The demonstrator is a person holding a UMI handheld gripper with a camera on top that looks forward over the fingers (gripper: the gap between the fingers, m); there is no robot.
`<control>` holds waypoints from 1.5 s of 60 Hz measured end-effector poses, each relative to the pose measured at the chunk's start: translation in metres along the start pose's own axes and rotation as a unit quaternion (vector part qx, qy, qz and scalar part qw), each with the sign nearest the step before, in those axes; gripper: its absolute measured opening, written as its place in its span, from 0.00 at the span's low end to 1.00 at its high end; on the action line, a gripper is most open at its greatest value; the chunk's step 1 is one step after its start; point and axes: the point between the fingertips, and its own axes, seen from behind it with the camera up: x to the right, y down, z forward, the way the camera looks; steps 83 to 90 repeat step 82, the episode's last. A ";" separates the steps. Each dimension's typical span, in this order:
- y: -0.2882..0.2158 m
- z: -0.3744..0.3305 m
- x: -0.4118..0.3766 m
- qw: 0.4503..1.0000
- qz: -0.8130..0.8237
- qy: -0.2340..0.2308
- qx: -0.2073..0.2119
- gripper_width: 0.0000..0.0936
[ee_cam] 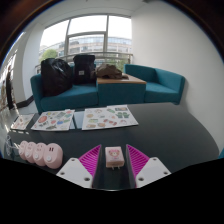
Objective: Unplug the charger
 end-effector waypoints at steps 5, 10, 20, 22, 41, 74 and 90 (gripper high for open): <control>-0.013 -0.012 -0.001 1.000 0.002 0.000 0.026 0.55; -0.033 -0.043 -0.011 0.998 0.006 -0.010 0.063 0.68; -0.068 -0.137 -0.064 0.990 -0.026 -0.037 0.132 0.86; -0.068 -0.154 -0.074 0.989 -0.030 -0.039 0.137 0.88; -0.025 -0.278 -0.180 0.983 -0.021 -0.131 0.127 0.89; 0.029 -0.299 -0.177 0.988 -0.046 -0.111 0.093 0.88; 0.026 -0.299 -0.174 0.988 -0.044 -0.110 0.096 0.88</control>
